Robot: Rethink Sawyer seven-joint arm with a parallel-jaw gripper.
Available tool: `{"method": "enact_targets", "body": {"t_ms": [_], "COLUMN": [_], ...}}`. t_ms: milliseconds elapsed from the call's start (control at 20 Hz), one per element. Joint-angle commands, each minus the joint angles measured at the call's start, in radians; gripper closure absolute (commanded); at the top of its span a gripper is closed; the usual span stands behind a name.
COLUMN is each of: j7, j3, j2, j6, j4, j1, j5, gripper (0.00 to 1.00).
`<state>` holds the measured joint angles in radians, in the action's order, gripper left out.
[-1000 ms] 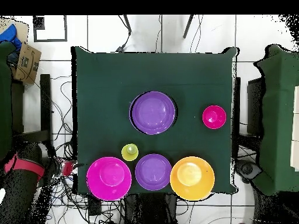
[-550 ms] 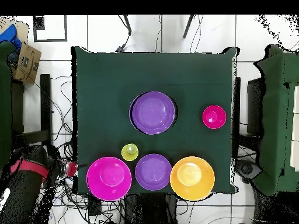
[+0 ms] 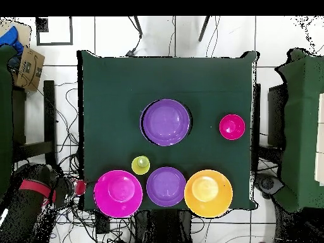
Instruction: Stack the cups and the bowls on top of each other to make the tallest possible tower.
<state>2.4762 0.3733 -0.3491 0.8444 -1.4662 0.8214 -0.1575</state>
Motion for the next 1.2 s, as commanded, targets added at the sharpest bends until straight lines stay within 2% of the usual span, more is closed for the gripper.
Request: {"method": "enact_targets", "body": {"t_ms": [50,800,1200], "j7": [0.101,0.159,0.153], "j3": [-0.056,0.003,0.003], "j2": [0.075,0.150,0.174], "j6": [-0.138,-0.174,-0.208], "j4": [-0.076,-0.086,-0.096], "j1": [0.019,0.112,0.118], "j5": [-0.069,-0.043,-0.020], "gripper": [0.00,0.00,0.00]}}
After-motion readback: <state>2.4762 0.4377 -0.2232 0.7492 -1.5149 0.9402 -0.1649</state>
